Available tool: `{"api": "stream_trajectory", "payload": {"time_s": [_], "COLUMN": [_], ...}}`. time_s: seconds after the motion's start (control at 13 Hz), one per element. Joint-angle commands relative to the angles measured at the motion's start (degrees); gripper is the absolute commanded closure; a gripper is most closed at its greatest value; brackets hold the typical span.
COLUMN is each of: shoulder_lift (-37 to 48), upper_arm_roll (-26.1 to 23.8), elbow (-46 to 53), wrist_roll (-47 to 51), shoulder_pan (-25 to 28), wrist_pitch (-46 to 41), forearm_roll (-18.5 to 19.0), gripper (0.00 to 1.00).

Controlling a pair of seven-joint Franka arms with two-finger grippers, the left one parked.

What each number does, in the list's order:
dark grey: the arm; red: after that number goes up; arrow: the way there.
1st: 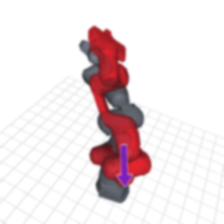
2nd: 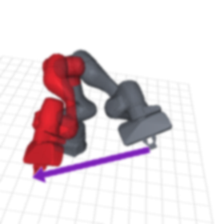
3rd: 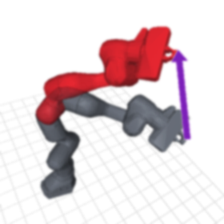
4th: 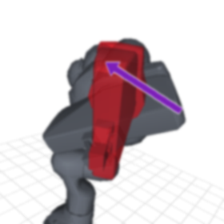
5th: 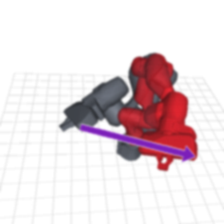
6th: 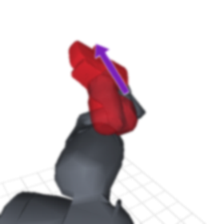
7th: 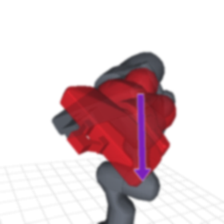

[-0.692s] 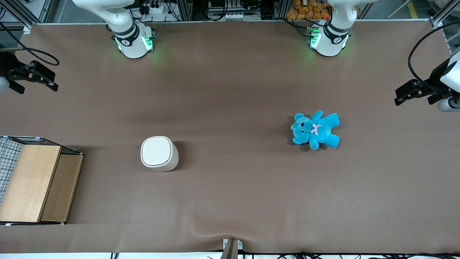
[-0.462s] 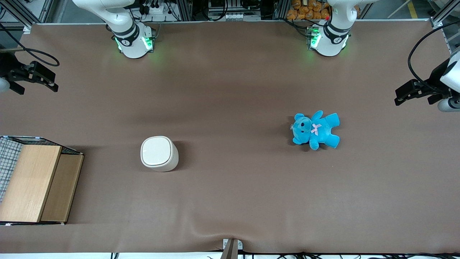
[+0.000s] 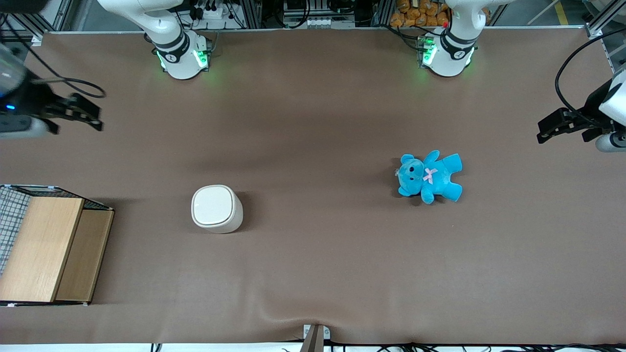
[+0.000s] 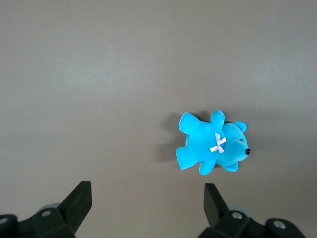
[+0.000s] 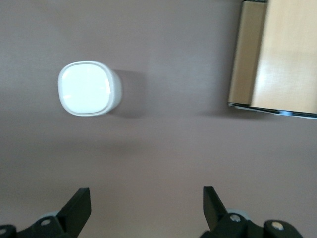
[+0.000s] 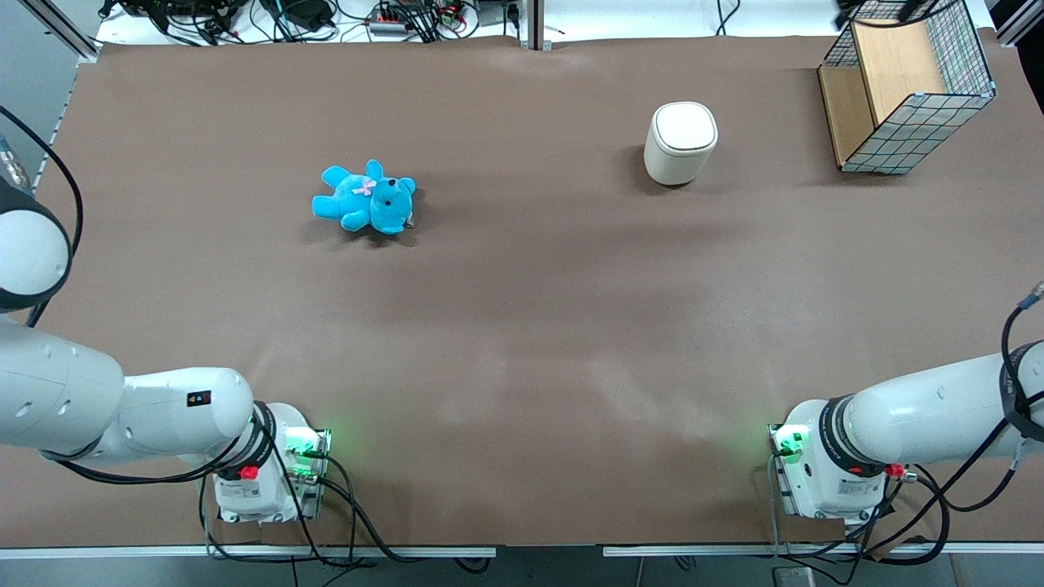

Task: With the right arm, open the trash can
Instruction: 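Move the open right gripper down onto the white trash can lid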

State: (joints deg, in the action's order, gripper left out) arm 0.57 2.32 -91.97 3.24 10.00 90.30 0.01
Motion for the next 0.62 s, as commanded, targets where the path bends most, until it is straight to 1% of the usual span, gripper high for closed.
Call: {"api": "stream_trajectory", "payload": {"time_s": [0.0,0.15,0.23,0.31,0.38,0.46,0.54], "shoulder_lift": [-5.2,-8.9,-10.5,-12.4,-14.0,-14.7,-15.7], "upper_arm_roll": [-3.4,-5.4,-5.9,-6.4,-6.5,-6.5,-6.8], "elbow": [1.1,-0.3,-1.5,-2.9,-4.7,-6.1,-7.5], "wrist_roll": [3.2,3.3,3.3,3.3,3.4,4.6,7.3], "shoulder_pan": [1.6,1.9,2.1,2.8,4.2,4.7,4.8], "wrist_pitch": [3.4,7.9,10.7,13.5,16.0,19.5,22.2], "forearm_roll": [0.7,-0.2,-0.2,-0.2,-0.2,-0.2,-0.2], "gripper": [0.00,0.00,0.21,0.47,0.70,0.83,0.89]}}
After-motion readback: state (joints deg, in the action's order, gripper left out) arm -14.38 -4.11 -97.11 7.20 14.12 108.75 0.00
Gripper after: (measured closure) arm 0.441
